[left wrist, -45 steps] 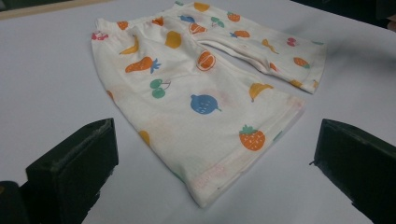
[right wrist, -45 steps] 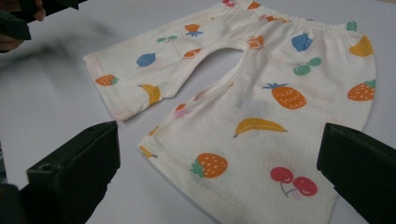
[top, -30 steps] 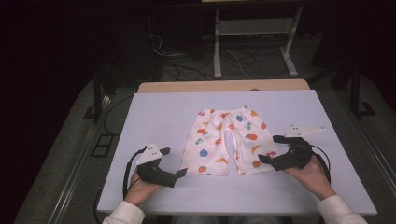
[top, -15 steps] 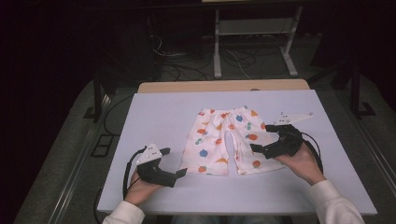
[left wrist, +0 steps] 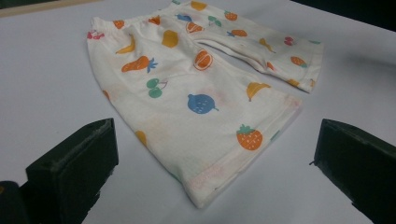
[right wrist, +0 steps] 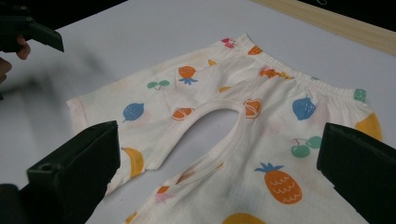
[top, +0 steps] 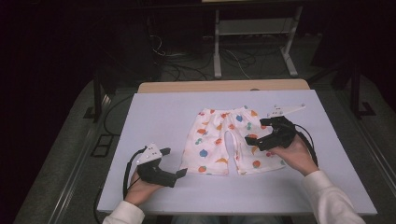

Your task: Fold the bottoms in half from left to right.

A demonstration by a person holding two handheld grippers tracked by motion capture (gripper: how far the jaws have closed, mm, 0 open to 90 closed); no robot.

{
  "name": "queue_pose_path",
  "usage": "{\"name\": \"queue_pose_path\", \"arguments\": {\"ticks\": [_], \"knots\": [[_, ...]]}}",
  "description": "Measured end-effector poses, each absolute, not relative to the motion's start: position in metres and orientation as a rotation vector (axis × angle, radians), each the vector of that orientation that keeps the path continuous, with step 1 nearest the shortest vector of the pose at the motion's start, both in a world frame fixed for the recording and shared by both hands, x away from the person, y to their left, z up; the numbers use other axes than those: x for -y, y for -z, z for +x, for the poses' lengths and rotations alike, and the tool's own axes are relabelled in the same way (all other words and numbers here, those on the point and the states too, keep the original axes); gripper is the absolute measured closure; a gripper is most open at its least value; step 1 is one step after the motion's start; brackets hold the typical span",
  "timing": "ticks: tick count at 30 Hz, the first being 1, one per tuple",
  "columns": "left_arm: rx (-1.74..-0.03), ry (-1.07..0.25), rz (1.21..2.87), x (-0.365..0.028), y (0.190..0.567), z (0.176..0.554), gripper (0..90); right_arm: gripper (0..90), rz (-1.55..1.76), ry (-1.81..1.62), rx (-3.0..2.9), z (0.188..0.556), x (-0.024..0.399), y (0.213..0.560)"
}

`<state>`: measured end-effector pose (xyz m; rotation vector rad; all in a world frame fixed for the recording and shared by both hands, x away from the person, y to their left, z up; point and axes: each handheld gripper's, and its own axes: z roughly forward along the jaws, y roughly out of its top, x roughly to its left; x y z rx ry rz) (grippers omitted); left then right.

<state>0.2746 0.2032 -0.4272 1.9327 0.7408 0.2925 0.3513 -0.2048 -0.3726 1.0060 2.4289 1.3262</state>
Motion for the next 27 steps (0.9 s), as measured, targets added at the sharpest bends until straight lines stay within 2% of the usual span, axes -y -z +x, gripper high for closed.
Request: {"name": "queue_pose_path", "arguments": {"ticks": [27], "knots": [[-0.735,-0.291,1.932,-0.203,0.427,0.274,0.0,0.0,0.958,-1.306,-2.456,0.387,0.173,0.349]]}}
